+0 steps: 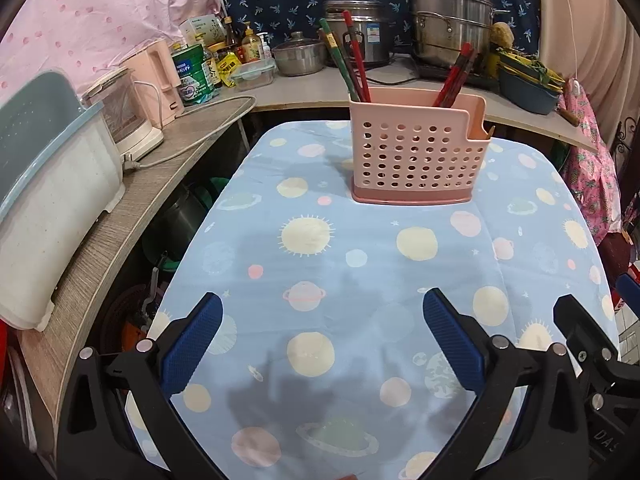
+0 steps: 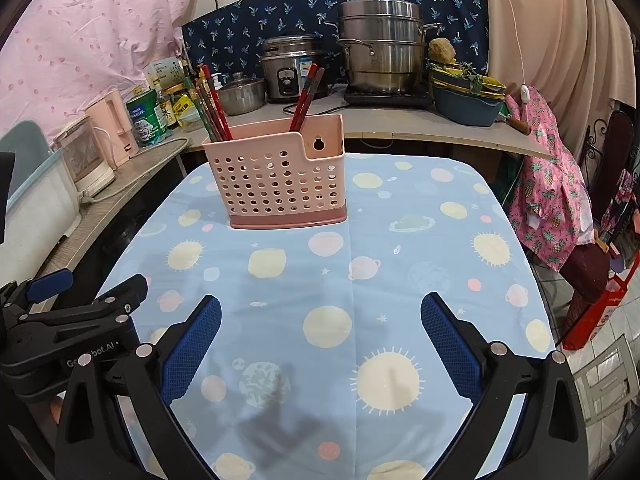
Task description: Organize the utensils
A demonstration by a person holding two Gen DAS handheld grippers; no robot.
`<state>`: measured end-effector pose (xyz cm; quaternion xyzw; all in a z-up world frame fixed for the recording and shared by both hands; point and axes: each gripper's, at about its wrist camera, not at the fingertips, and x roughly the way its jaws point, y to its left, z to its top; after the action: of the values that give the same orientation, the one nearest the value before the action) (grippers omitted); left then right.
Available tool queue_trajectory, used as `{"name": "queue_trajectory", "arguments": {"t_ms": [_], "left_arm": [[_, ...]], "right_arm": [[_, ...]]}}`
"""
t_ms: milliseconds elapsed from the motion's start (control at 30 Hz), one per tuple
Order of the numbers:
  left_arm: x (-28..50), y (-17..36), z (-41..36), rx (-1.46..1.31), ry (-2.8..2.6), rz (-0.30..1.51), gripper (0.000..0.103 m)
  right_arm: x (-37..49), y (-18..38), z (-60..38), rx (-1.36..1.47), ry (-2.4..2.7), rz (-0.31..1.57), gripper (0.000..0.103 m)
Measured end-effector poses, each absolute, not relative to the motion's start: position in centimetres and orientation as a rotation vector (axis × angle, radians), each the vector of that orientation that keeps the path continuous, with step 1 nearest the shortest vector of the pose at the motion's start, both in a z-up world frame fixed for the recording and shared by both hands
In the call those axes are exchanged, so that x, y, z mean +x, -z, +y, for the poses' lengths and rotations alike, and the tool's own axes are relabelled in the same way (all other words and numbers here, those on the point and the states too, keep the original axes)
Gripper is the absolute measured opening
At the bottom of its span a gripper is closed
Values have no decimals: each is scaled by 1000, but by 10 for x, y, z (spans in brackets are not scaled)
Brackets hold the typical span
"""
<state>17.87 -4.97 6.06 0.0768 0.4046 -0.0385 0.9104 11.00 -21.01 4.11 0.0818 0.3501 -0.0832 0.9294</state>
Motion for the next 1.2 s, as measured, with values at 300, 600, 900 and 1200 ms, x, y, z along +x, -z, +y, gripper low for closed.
{"name": "queue_trajectory", "arguments": {"t_ms": [300,600,900,1200], "left_arm": [[185,-57,-47,153,68,841,96],[189,-55,-46,150,58,839,96],[194,-50,-47,145,63,845,96],[198,-49,-47,137,53,843,96]], "right_arm": [[117,-37,-211,171,171,728,97],[121,-34,-211,172,169,734,97],[125,-29,-210,170,168,745,97],[129,-27,-209,170,168,754,97]]}}
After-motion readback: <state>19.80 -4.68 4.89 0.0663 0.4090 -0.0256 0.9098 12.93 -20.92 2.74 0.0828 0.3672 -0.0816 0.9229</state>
